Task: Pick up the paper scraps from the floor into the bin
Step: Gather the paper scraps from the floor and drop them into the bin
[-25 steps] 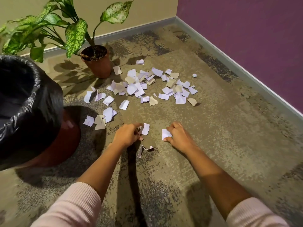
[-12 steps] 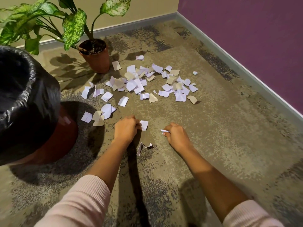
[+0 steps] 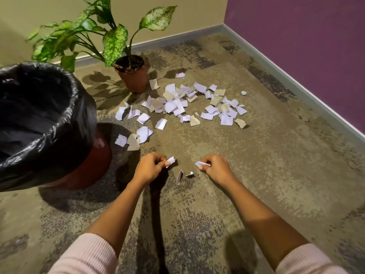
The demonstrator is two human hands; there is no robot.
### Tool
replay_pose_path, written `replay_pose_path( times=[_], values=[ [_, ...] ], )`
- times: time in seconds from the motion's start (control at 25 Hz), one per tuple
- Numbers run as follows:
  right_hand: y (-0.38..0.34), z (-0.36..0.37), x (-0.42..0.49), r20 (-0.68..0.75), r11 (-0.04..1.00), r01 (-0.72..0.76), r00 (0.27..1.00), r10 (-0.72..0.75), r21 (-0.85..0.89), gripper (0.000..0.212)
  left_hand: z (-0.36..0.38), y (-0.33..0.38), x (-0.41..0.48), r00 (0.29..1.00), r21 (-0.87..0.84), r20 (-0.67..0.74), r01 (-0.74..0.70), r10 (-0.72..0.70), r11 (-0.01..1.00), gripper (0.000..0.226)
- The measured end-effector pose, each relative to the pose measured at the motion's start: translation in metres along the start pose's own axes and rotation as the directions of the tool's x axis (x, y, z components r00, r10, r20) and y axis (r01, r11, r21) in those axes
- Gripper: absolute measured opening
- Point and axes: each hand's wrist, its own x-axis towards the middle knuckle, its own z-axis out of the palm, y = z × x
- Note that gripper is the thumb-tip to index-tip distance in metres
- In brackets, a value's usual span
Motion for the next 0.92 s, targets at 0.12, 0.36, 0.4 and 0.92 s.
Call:
replay_pose_path(
  times=[0.12, 0.36, 0.4, 0.92],
  values=[
    [-0.008, -0.006, -0.002, 0.005, 1.000, -0.002, 1.000, 0.002, -0.021, 0.017, -0.009, 0.001, -0.014, 0.999, -0.127, 0.031, 0.023, -0.019, 0.992, 0.017],
    [-0.023, -0.017, -0.004, 0.002, 0.997, -0.058, 0.998, 0.058, -0.058, 0.021, 0.001, 0.030, -0.036, 0.964, -0.112, 0.232, -0.104, 0.128, 0.988, 0.005],
    [-0.025, -0.018, -0.004, 0.003, 0.996, -0.063, 0.998, 0.064, -0.063, 0.020, 0.006, 0.035, -0.039, 0.954, -0.054, 0.256, -0.146, 0.155, 0.988, 0.005],
    [-0.028, -0.012, -0.007, 0.009, 0.997, -0.040, 0.999, 0.040, -0.064, 0.015, 0.039, 0.052, -0.039, 0.847, 0.551, 0.462, -0.507, 0.264, 0.662, 0.046]
  ],
)
